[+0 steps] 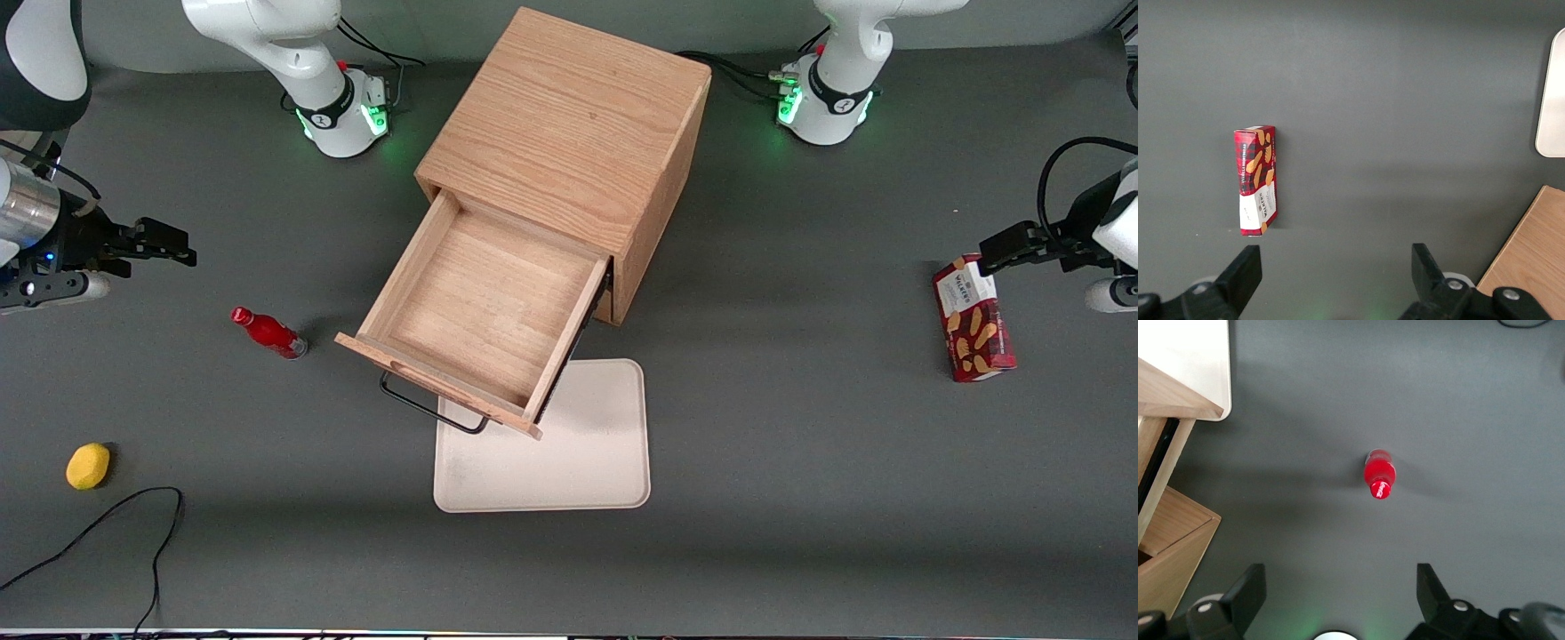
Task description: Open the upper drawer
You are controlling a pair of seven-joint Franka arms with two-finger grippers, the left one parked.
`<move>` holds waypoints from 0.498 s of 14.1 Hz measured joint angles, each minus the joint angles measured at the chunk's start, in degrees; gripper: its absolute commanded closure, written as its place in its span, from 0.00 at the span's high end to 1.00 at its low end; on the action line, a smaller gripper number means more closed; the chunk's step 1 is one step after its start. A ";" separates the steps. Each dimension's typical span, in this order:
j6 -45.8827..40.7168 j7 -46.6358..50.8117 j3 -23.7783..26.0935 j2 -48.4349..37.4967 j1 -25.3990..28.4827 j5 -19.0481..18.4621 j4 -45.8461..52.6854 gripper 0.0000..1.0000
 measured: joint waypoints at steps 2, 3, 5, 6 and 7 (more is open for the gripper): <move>-0.92 1.43 0.03 1.33 -0.02 0.00 1.86 1.00; -0.97 1.63 -0.05 1.77 -0.07 0.00 3.01 1.00; -1.91 2.26 -0.20 2.02 -0.20 0.00 4.88 1.00; -2.45 3.50 -0.28 2.02 -0.20 0.00 5.43 1.00; -2.86 5.22 -0.34 2.03 -0.20 0.00 5.79 1.00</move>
